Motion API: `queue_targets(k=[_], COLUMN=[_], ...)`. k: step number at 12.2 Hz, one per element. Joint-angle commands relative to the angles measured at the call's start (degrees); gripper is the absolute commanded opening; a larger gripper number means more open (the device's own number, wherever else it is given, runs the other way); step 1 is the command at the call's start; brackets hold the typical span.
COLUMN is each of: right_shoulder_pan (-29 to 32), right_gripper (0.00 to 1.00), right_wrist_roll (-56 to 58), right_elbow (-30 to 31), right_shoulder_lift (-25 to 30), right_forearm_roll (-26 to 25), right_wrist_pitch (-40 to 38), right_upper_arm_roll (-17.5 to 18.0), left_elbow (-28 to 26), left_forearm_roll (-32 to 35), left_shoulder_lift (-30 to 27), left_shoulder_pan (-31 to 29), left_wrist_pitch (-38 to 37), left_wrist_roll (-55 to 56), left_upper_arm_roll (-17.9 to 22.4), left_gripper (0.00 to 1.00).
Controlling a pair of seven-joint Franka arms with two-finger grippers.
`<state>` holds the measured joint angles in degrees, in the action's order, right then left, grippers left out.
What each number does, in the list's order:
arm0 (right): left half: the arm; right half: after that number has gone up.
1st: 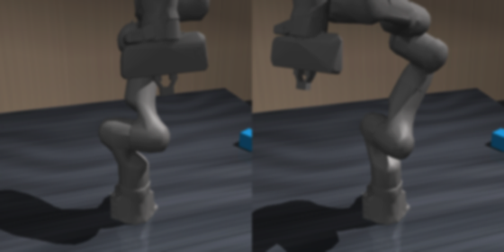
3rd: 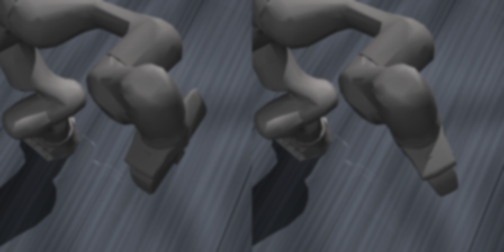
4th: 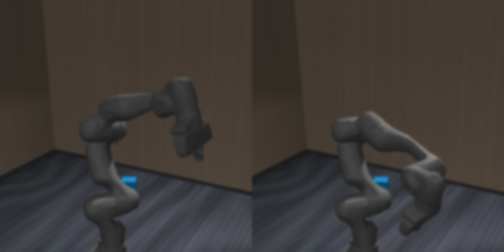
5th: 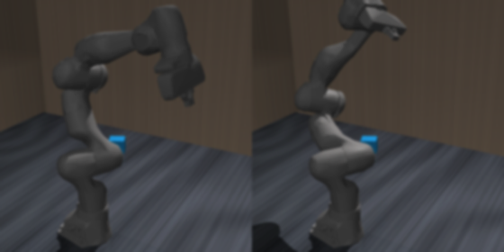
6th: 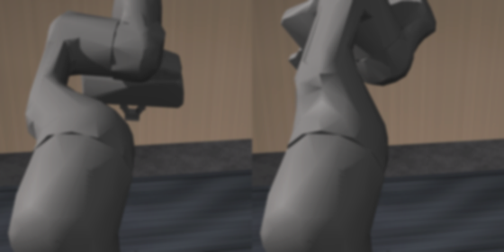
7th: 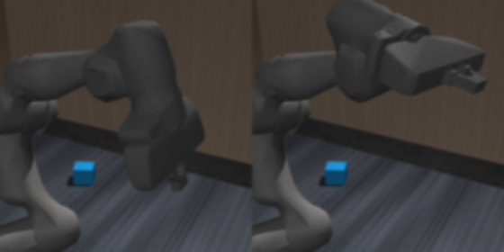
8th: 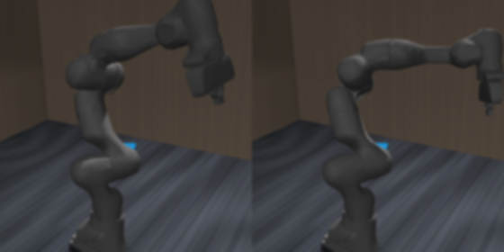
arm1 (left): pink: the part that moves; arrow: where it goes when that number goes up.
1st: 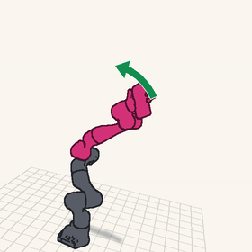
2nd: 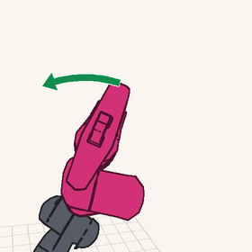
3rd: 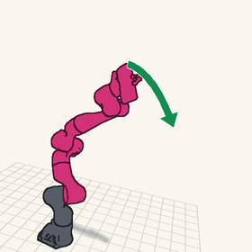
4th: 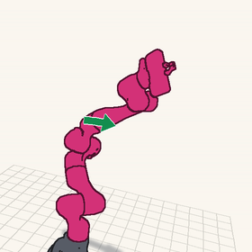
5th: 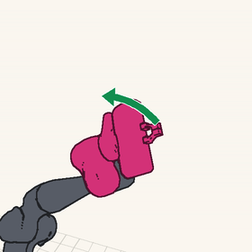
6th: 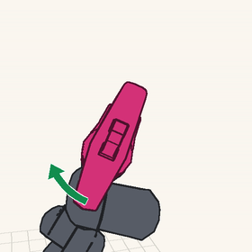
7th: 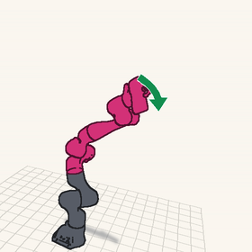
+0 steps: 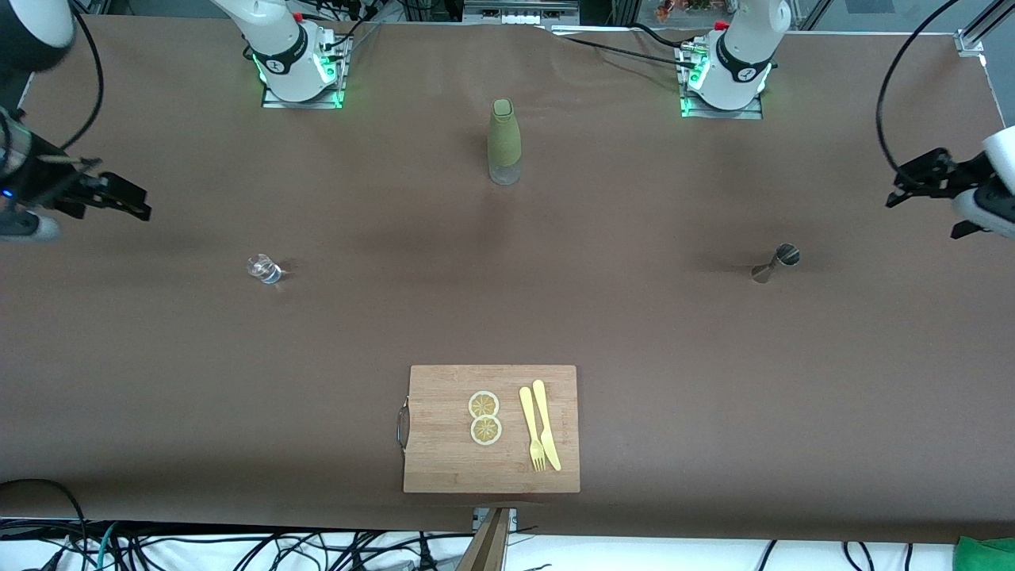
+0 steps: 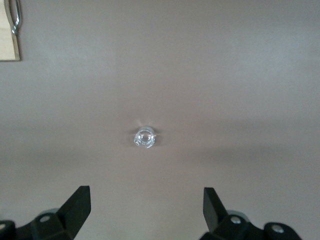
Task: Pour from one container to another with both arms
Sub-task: 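Lower the right gripper to the glass while the left gripper reaches the jigger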
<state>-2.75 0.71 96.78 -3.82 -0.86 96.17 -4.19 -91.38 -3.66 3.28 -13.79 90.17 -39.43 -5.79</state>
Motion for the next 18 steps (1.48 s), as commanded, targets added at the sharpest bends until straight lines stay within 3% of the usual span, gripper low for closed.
queue_targets(k=[1, 2, 4, 8, 11, 14, 15, 18], right_shoulder_pan=[0.29, 0.29, 1.86, 4.85, 11.7, 16.89, 18.64, 21.65], right_gripper=[1.0, 1.0, 1.0, 1.0, 1.0, 1.0, 1.0, 1.0], right_wrist_roll=[0.87, 2.61, 21.33, 44.23, 67.07, 81.95, 88.87, 103.13], right_elbow=[-1.07, -0.9, -0.98, 0.07, 0.68, 1.04, 1.13, 1.39], right_shoulder_lift=[-3.02, -3.12, -3.65, -5.49, -9.34, -12.25, -14.62, -21.21], right_forearm_roll=[0.6, 0.43, 1.56, 7.88, 20.77, 29.83, 35.52, 42.6], right_wrist_pitch=[-0.72, -0.9, -0.11, 0.16, -1.42, -5.54, -7.3, -12.39], right_upper_arm_roll=[-0.2, -0.2, -0.64, -2.13, -2.49, -2.49, -2.57, -2.57], left_elbow=[-1.25, -2.83, -5.9, -10.31, -10.75, -10.93, -11.1, -11.19], left_forearm_roll=[-7.38, -9.24, -12.84, -17.26, -18.93, -21.65, -22.7, -25.77], left_shoulder_lift=[0.05, 0.14, 0.58, 4.0, 7.77, 13.14, 15.24, 20.69], left_shoulder_pan=[-6.75, -9.04, -11.78, -15.04, -16.1, -17.77, -18.55, -20.05], left_wrist_pitch=[-2.02, -2.19, -2.28, -0.62, 0.44, 2.63, 2.99, 4.31], left_wrist_roll=[-17.46, -21.44, -28.74, -38.16, -43.88, -51.7, -53.8, -60.84], left_upper_arm_roll=[-0.36, -0.36, -0.36, -0.36, -0.36, -0.36, -0.36, -0.36], left_gripper=[0.99, 0.99, 0.99, 0.99, 0.99, 0.99, 0.99, 0.99])
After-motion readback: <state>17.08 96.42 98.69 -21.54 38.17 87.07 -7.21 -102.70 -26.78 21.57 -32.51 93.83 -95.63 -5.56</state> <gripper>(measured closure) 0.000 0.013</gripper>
